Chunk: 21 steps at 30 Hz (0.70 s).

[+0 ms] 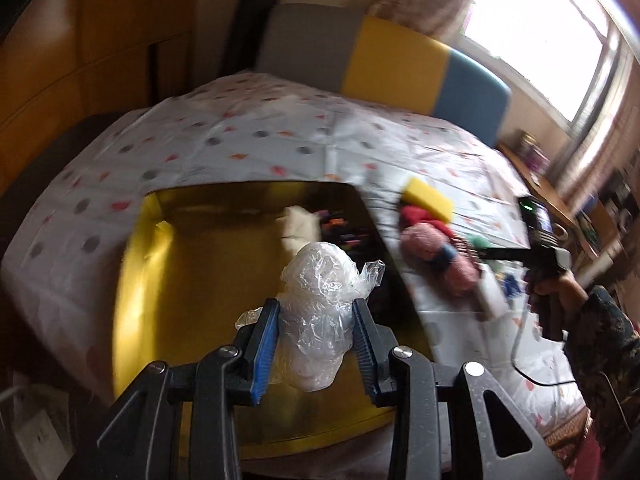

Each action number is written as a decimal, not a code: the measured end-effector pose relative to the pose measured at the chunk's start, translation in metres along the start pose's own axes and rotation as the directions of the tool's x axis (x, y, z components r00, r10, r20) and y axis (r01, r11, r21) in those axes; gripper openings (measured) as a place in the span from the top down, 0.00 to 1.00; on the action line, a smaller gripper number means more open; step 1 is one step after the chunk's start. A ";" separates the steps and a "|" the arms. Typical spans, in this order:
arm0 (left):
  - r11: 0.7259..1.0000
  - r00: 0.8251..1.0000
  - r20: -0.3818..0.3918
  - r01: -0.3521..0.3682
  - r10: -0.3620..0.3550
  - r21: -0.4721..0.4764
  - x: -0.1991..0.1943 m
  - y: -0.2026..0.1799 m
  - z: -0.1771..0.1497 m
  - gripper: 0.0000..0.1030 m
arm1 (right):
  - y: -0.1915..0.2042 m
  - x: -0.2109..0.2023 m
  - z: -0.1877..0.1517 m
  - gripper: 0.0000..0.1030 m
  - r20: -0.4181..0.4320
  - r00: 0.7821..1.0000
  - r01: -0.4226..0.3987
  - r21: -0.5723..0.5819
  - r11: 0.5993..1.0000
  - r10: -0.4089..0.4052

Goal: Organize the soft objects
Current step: 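Release the cotton ball in the tray with left tool while right grasps green-capped bottle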

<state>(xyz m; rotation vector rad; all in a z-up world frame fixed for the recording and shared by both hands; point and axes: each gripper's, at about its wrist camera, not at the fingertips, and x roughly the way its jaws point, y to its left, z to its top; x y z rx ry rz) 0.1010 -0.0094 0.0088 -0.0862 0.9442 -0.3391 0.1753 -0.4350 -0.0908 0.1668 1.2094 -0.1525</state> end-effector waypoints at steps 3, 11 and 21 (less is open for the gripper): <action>0.995 0.999 -0.026 -0.031 0.029 -0.096 0.011 0.027 -0.006 0.65 | 0.000 0.000 -0.002 0.41 0.004 1.000 0.016 -0.019 1.000 -0.016; 0.976 0.994 -0.096 -0.067 0.048 -0.206 0.064 0.052 0.009 0.65 | -0.003 0.002 -0.003 0.40 -0.010 1.000 -0.005 -0.017 1.000 0.004; 0.982 0.989 -0.109 -0.111 0.095 -0.153 0.125 0.050 0.062 0.64 | -0.001 0.008 -0.002 0.41 -0.010 1.000 -0.009 -0.052 0.999 0.009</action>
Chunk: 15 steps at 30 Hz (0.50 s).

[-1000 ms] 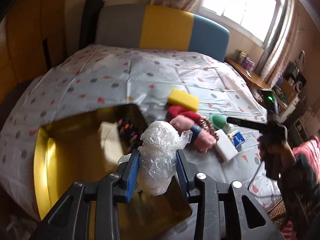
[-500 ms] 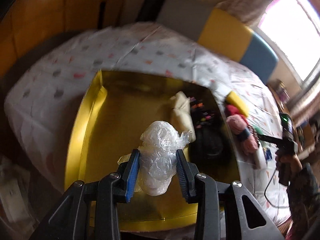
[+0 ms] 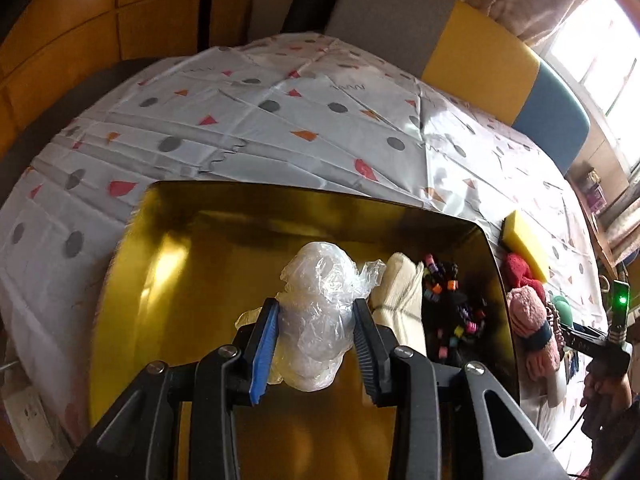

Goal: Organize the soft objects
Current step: 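Release the cotton ball in the tray with left tool while right grasps green-capped bottle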

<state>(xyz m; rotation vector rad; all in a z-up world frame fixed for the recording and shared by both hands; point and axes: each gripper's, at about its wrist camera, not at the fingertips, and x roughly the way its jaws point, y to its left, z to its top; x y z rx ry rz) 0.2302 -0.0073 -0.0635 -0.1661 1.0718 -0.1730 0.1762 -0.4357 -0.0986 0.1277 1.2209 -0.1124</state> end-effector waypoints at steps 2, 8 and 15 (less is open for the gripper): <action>1.000 1.000 0.000 -0.002 0.002 0.012 0.010 -0.006 0.005 0.61 | 0.004 -0.001 -0.001 0.41 0.005 1.000 0.001 -0.011 1.000 -0.001; 1.000 1.000 -0.013 -0.003 0.004 0.023 0.017 -0.014 0.008 0.36 | 0.010 0.001 -0.002 0.41 -0.001 1.000 0.010 -0.023 1.000 -0.010; 0.996 0.991 0.107 -0.081 0.075 0.050 -0.043 -0.008 -0.019 0.34 | 0.011 0.003 -0.001 0.41 0.000 1.000 0.018 -0.025 1.000 -0.018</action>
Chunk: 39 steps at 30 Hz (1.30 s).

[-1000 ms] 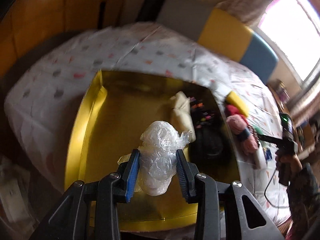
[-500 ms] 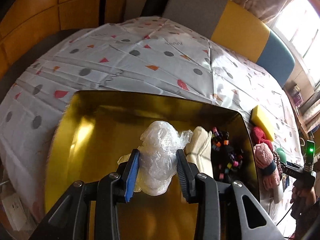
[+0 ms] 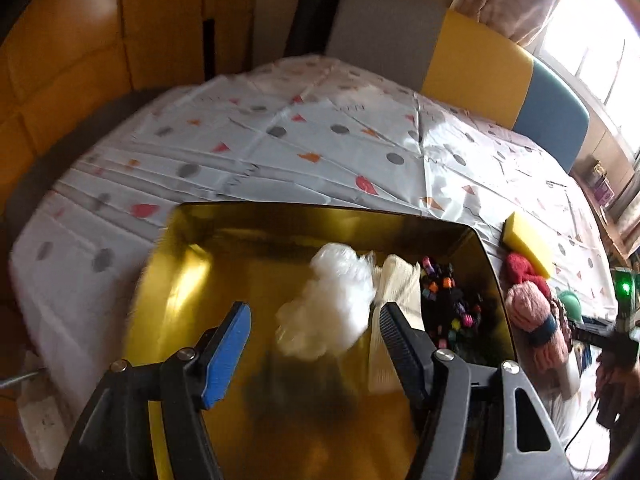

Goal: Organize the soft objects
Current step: 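Release the cotton ball in the tray with left tool while right grasps green-capped bottle, then carry the green-capped bottle with the right tool and release it in the tray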

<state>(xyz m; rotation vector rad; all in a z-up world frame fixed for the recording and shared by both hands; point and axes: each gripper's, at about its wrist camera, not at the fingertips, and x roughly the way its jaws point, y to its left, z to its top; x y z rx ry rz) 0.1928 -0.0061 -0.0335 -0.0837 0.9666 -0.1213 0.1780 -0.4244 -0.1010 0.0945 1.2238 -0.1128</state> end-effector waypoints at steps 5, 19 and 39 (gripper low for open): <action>0.998 0.996 0.081 -0.035 0.031 0.058 -0.049 -0.005 -0.030 0.34 | 0.007 -0.002 -0.001 0.43 0.011 1.000 0.028 -0.013 1.000 -0.027; 0.996 0.995 0.094 -0.034 0.026 0.084 -0.090 -0.010 -0.089 0.34 | 0.026 -0.010 -0.022 0.44 0.103 0.985 0.133 0.045 0.990 -0.137; 0.995 0.996 0.087 -0.017 0.008 0.094 -0.095 -0.008 -0.106 0.34 | 0.034 -0.067 -0.014 0.48 0.243 0.949 0.175 0.131 0.976 -0.203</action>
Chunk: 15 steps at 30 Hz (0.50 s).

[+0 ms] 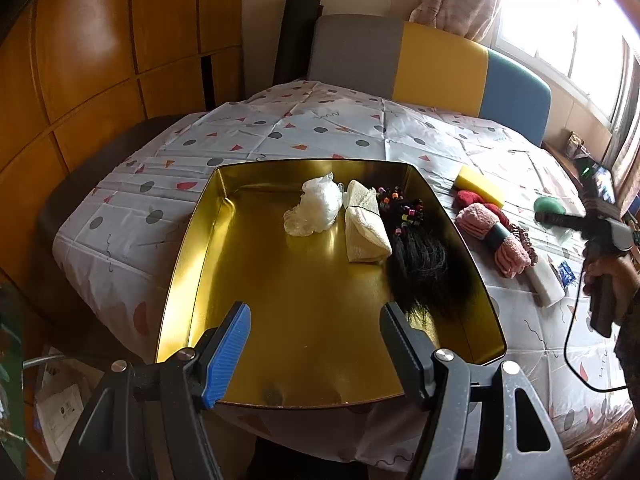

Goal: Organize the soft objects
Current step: 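Carry the green-capped bottle with the right tool and release it in the tray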

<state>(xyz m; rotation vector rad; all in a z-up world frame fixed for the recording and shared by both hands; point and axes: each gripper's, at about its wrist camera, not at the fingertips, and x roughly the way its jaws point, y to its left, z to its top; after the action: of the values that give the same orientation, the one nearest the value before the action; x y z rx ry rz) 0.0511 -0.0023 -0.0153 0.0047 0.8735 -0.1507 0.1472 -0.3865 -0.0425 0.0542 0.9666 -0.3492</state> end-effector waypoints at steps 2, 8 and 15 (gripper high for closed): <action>1.000 1.000 -0.003 0.000 0.000 -0.002 0.002 0.000 0.000 0.34 | 0.004 -0.018 0.005 0.47 0.046 0.999 -0.018 -0.013 1.000 0.019; 1.000 1.000 0.000 0.002 -0.002 -0.005 0.002 0.002 -0.002 0.34 | 0.030 -0.066 0.005 0.47 0.117 0.983 -0.138 -0.061 0.989 0.145; 1.000 1.000 0.004 0.004 -0.004 -0.010 0.001 0.005 -0.003 0.34 | 0.098 -0.104 -0.020 0.47 0.096 0.939 -0.308 -0.199 0.930 0.331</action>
<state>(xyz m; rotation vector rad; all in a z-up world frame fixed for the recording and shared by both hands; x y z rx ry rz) 0.0495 0.0028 -0.0182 -0.0064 0.8698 -0.1504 0.1080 -0.2626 0.0204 0.0229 0.8409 0.0383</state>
